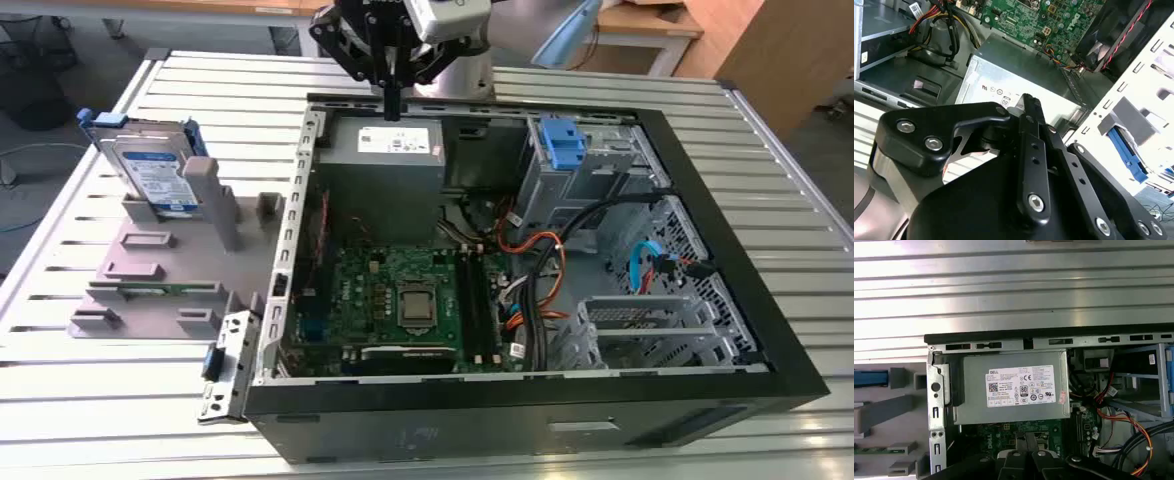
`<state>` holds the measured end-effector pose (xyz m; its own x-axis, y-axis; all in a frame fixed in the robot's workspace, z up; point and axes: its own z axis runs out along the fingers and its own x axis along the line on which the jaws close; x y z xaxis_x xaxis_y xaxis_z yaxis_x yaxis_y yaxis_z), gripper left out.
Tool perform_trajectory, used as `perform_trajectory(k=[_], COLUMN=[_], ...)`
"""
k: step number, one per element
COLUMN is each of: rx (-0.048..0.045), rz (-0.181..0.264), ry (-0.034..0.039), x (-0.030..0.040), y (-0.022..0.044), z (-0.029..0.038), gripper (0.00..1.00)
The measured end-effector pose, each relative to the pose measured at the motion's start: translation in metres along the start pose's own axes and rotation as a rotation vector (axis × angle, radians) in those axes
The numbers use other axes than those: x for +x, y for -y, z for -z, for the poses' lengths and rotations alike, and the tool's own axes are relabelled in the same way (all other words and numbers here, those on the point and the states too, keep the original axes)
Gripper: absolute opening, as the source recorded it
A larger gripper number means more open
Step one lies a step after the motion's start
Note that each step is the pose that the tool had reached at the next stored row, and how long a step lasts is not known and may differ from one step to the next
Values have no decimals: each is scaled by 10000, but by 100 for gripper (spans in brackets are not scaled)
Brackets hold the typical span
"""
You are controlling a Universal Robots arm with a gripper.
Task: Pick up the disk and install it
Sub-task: 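Reach for the disk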
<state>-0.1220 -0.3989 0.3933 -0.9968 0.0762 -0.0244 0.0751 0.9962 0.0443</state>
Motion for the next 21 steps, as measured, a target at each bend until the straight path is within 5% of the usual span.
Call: perform_trajectory(k=[21], rx=[0], rz=[0], ry=[6], x=[42], y=[3], z=[1], gripper=[11])
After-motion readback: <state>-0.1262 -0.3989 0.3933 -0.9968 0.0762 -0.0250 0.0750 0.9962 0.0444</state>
